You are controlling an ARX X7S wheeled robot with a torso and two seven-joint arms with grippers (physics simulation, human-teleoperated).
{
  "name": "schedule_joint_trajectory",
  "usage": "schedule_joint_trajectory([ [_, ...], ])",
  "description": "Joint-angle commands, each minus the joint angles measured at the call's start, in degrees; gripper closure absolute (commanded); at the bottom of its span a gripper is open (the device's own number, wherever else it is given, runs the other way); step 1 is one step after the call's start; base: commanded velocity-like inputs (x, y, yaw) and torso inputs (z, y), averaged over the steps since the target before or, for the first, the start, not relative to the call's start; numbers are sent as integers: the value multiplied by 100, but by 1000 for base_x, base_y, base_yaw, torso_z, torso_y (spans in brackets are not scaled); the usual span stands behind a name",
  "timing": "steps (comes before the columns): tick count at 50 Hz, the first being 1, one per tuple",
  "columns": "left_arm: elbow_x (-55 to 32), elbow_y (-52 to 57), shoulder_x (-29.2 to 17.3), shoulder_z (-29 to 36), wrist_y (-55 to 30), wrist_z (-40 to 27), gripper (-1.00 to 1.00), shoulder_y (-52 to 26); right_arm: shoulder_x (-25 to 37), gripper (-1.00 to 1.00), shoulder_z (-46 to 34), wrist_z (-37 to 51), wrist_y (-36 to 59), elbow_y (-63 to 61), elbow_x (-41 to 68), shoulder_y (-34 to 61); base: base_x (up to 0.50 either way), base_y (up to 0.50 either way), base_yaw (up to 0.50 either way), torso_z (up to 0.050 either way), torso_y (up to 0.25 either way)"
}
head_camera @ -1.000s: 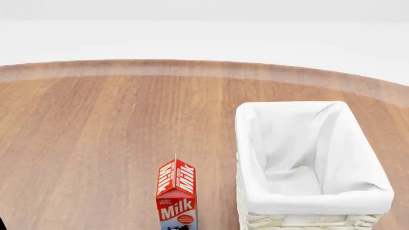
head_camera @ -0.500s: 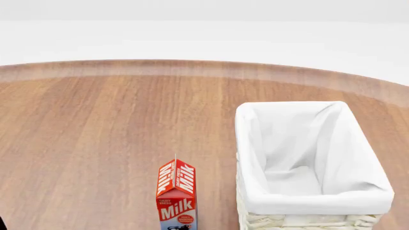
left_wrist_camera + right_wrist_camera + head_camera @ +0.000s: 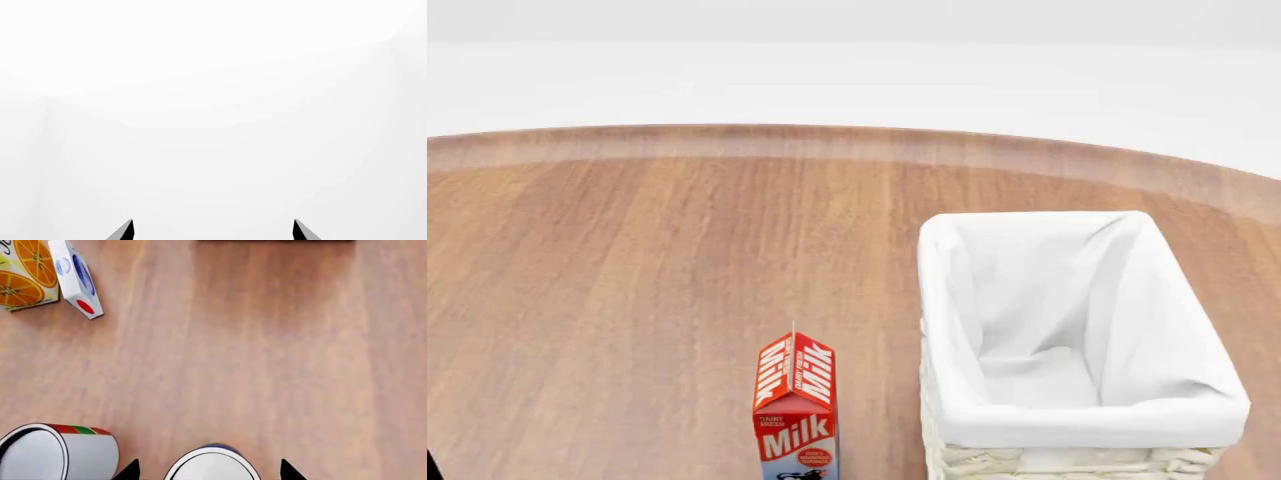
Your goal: Pick up the alphabet soup and the tomato sauce, and put them in the basket.
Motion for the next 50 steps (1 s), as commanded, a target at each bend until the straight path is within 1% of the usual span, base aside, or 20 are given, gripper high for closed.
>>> schedule_joint_trajectory([
  [1, -18, 0, -5, 0, 12, -14, -100, 23, -96, -100, -12, -119, -70, 156, -1, -49, 0, 0, 0, 0, 0],
  [50, 32, -1, -25, 81, -51, -47, -100, 22, -523, -100, -75, -651, -325, 949, 49, -273, 0, 0, 0, 0, 0],
])
